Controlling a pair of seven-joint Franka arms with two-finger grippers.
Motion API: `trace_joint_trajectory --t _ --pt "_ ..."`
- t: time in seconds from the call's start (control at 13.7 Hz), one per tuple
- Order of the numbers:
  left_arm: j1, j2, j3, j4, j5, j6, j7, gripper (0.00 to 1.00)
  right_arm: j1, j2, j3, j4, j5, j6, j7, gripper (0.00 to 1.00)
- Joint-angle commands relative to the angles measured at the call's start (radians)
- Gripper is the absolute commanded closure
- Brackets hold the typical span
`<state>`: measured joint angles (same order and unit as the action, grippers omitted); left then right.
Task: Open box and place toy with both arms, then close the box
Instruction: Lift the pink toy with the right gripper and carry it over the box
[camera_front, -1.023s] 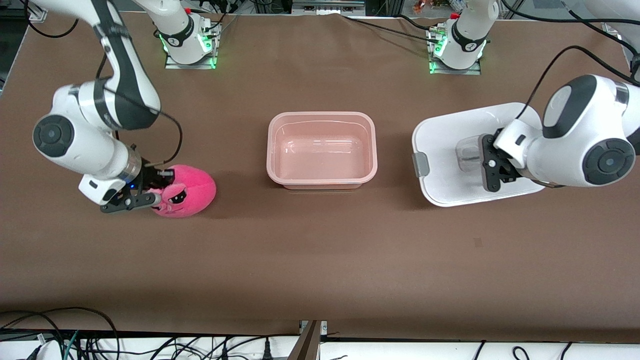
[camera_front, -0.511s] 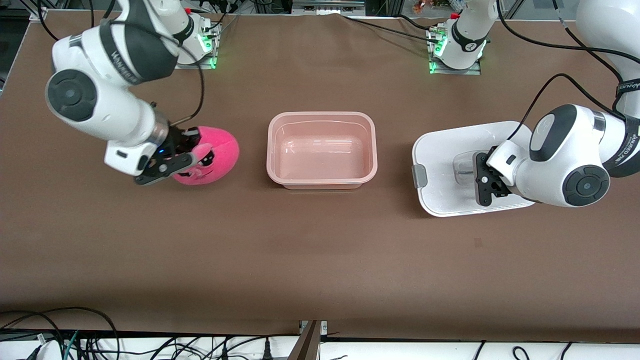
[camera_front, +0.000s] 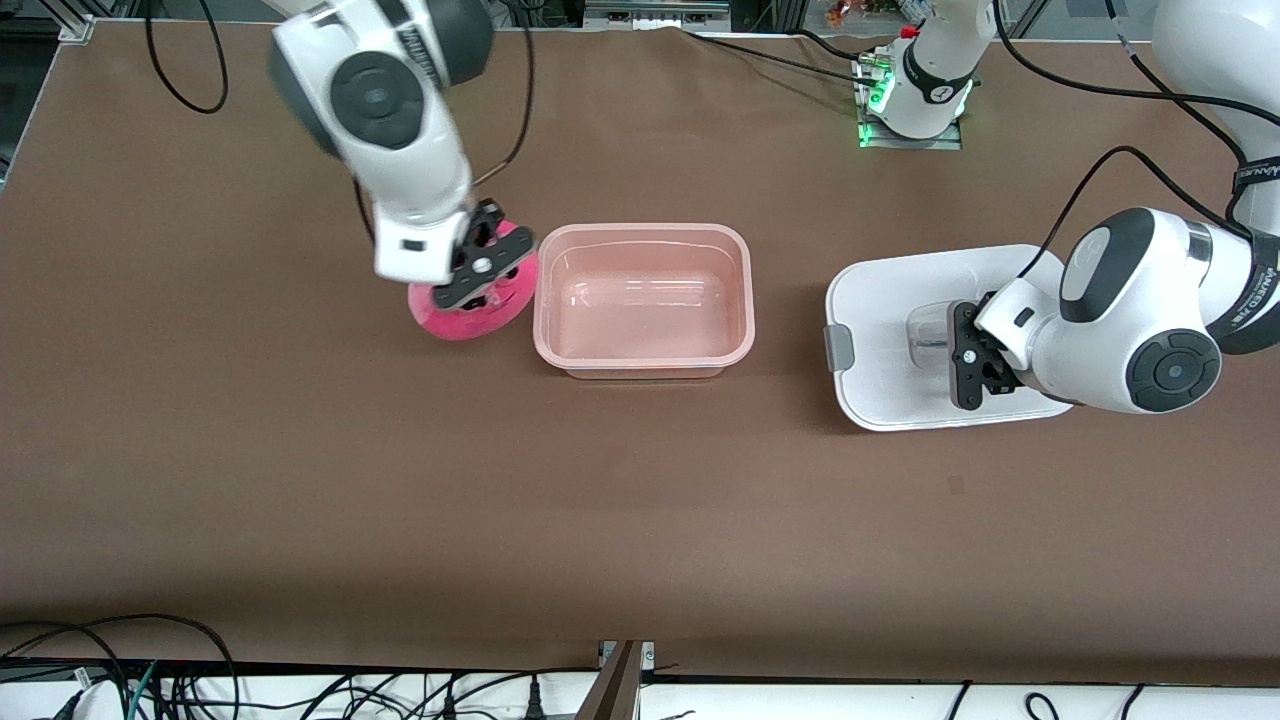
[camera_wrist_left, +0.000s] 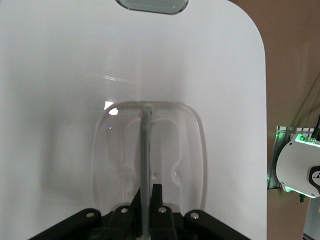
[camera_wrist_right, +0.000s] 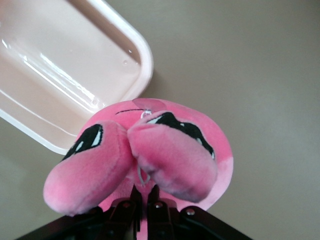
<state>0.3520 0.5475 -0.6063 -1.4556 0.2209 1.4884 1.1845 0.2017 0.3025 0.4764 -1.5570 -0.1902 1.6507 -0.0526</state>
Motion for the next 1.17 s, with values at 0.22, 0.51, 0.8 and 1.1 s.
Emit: trace_joint_trajectory --t 0.22,0.51,0.8,1.1 --pt "0.001 -0.001 -0.009 0.001 0.026 -0.002 0.023 0.97 0.117 0.084 -0.001 0.026 -0.107 0.001 0.066 1.0" --pt "0.001 -0.001 -0.009 0.001 0.024 -0.002 0.023 0.97 0.169 0.133 -0.002 0.029 -0.121 0.101 0.155 0.81" --pt "0.001 0.002 -0.009 0.003 0.021 0.0 0.023 0.98 0.278 0.184 -0.004 0.106 -0.192 0.118 0.218 0.0" --pt "0.002 0.012 -0.01 0.004 0.017 0.0 0.023 0.98 0.321 0.176 -0.001 0.246 -0.183 0.025 0.323 0.0"
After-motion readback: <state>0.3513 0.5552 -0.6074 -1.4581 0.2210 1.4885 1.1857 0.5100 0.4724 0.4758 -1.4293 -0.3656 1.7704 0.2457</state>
